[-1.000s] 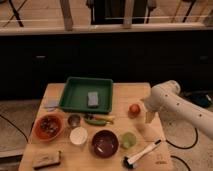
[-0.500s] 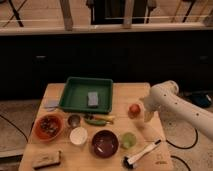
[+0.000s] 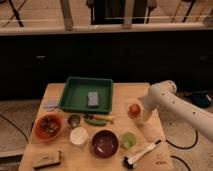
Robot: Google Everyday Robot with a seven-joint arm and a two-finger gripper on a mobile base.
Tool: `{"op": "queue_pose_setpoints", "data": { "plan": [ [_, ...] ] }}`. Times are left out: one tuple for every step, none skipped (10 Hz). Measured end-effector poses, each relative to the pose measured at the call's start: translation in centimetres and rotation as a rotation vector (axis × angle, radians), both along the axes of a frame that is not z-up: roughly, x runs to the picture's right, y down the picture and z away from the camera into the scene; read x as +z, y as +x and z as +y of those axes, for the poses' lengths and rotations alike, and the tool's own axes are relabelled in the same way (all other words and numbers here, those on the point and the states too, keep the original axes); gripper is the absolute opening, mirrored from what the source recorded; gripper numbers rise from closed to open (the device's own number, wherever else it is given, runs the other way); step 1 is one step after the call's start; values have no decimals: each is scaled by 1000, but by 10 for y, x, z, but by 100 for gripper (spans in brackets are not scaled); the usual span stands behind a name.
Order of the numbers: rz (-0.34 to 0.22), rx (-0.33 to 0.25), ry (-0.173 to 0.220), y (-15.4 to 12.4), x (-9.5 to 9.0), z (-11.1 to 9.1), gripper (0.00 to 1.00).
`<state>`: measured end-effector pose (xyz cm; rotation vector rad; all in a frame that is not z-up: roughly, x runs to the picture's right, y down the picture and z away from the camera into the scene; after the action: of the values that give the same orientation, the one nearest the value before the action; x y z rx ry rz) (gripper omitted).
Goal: Place apple in paper cup
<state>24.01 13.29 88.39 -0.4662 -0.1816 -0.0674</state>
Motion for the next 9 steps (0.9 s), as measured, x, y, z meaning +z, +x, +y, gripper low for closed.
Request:
{"op": "queue_pose_setpoints", "data": {
  "plan": [
    [-3,0,-3,-1,1,-1,80],
    [-7,0,-8,-1,3,-1,80],
    [-15,-4,-18,-5,7,-1,80],
    [-22,-6,-25,-8,10,-3,80],
    [-24,-6,-30,-9,11,-3,80],
    [-27,-3,-38,-8,12,-2,80],
    [-33,-1,-44,-9,14,-3,80],
    [-39,-1,-48,-11,15,-4,80],
    [-46,-1,-61,-11,17,-2,80]
  ]
}}
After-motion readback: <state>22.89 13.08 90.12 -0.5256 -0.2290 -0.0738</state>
